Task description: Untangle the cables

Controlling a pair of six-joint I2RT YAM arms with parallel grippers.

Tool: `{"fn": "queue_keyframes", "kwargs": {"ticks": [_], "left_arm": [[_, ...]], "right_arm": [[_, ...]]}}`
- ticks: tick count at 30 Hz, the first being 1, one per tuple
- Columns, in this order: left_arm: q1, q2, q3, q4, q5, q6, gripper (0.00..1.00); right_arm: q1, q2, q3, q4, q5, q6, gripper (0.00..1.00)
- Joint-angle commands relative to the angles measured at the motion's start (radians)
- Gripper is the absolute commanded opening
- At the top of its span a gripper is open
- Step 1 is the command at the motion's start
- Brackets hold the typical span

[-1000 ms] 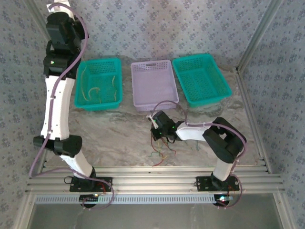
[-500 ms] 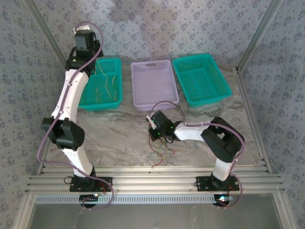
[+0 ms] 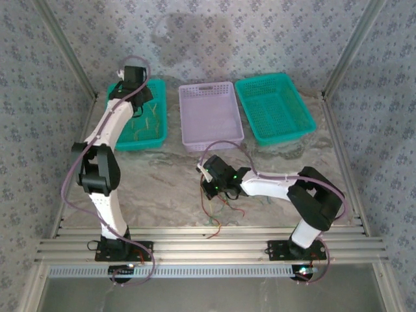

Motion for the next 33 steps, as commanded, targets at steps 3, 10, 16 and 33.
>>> {"fn": "queue_keyframes", "kwargs": {"ticks": [3,10,16,33], "left_arm": [[0.008,0.035,-0.034,0.011,0.050,-0.049,0.20],[0.008,0.053,-0.031,-0.002,0.118,-0.056,0.44],[0.006,0.003,-0.040,-0.028,0.152,-0.036,0.73],[-0.014,-0.207,0.035,-0.171,0.391,-0.072,0.99]], "right_arm": [[0.010,-0.050,0.037,-0.047,0.021,-0.020,0.00],[-0.007,-0.070,0.070,-0.081,0.050,-0.026,0.00],[-0.020,-0.102,0.074,-0.082,0.018,-0.010,0.00],[-0.196,-0.327,0.066,-0.029,-0.373,0.072,0.00]]}}
